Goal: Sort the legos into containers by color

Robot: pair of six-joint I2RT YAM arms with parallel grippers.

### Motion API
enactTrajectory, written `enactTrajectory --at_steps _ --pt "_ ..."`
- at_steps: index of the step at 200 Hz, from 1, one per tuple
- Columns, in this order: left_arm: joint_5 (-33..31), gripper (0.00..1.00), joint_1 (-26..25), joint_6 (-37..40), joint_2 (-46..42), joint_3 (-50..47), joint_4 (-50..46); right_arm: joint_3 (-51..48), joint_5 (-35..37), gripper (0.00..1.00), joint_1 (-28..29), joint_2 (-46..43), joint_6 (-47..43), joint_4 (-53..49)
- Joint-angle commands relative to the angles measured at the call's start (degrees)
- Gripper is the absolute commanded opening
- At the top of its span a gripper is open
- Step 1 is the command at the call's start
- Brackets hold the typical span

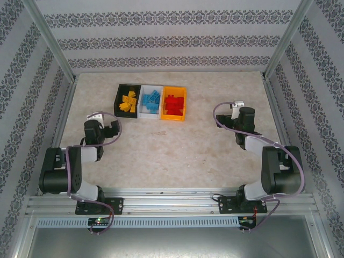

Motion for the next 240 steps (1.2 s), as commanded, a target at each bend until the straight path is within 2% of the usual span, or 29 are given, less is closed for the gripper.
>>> enactTrajectory --at_steps 1,12,38,94,132,240 --pt "1.8 1.0 -1.4 3.4 0.9 1.7 4.9 1.5 -1.5 0.98 -0.3 0.5 -1.1 -0.3" --pt "2.5 1.0 -1.9 4.3 1.5 0.1 8.5 1.6 -1.5 0.98 -0.1 0.5 -1.1 -0.4" --pt "0.2 1.0 -1.9 3.5 5.8 -7.1 26.5 1.1 -1.5 0.98 0.0 0.1 -1.1 -0.1" --pt "-2.4 1.0 -2.6 3.4 4.9 -3.6 18.5 0.1 -2.0 0.98 0.2 0.1 -0.2 3.0" --pt "-1.2 1.0 -2.7 3.8 5.0 -4.2 19.7 -2.0 -2.7 0.98 0.2 0.1 -0.2 8.1" --pt "0.3 1.0 -2.7 4.4 5.1 -2.0 15.8 -14.1 -2.5 0.98 0.4 1.7 -0.5 31.5"
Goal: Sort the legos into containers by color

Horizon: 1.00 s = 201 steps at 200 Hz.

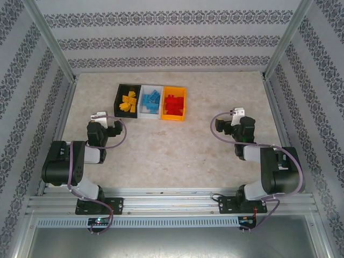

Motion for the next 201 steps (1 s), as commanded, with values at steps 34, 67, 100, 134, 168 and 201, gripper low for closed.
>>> enactTrajectory --at_steps 34,67,100,134,168,201 --pt "1.0 1.0 -0.7 1.1 0.3 0.9 -0.4 -0.1 4.4 0.98 0.4 2.3 1.7 6.4" --pt "1.2 1.0 -0.6 1.1 0.3 0.8 -0.2 0.2 5.0 0.98 0.3 2.3 2.0 6.1" --pt "3.2 1.0 -0.7 1.9 0.3 0.6 0.2 0.0 5.3 0.98 0.3 2.2 2.1 6.4" --pt "-3.2 1.0 -0.7 -0.4 0.2 -1.4 3.8 -1.0 10.9 0.98 0.7 2.1 3.6 8.0" --pt "-3.4 1.0 -1.0 -0.3 0.2 -1.8 4.4 -1.0 15.4 0.98 2.8 2.3 2.5 8.3" --pt "1.0 1.0 -0.9 1.4 0.3 -0.3 1.6 -0.3 7.3 0.98 1.5 2.4 1.2 7.0"
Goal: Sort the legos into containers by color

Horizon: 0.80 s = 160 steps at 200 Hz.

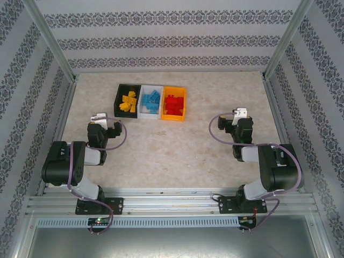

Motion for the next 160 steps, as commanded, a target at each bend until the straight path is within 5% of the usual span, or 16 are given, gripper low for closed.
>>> enactTrajectory --at_steps 1,160 --pt "2.7 1.0 -0.6 1.2 0.3 1.3 0.0 0.6 -3.3 0.98 -0.3 0.4 -0.6 1.0" --pt "4.5 1.0 -0.6 2.0 0.3 3.2 -3.3 0.7 -3.6 0.98 -0.5 0.5 -0.5 0.8"
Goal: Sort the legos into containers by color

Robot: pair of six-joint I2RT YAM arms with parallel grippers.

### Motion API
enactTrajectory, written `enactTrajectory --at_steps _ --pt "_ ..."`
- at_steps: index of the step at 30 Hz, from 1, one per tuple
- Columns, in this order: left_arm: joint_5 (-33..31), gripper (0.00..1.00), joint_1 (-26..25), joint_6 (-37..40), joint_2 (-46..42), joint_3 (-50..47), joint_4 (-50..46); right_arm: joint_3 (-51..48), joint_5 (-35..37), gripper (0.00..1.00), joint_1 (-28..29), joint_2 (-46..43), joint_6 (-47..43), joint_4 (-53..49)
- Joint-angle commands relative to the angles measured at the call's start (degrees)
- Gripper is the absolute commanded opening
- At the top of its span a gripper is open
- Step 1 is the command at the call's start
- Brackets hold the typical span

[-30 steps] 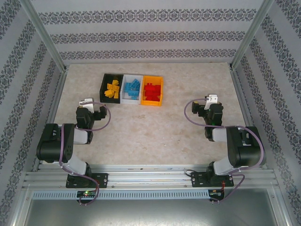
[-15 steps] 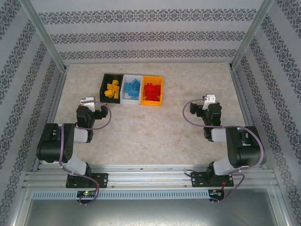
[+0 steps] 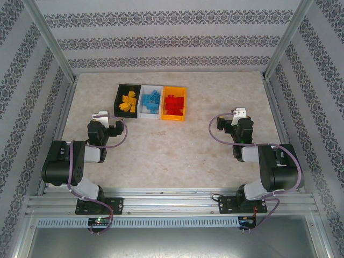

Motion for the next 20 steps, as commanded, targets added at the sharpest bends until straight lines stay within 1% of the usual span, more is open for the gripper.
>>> enactTrajectory --at_steps 1,20 --pt "1.1 1.0 -0.6 0.9 0.3 0.8 -0.5 0.7 -0.9 0.98 -0.5 0.5 -0.5 0.8" --pt "1.1 1.0 -0.6 0.9 0.3 0.8 -0.4 0.5 -0.9 0.98 -0.5 0.3 -0.5 1.0"
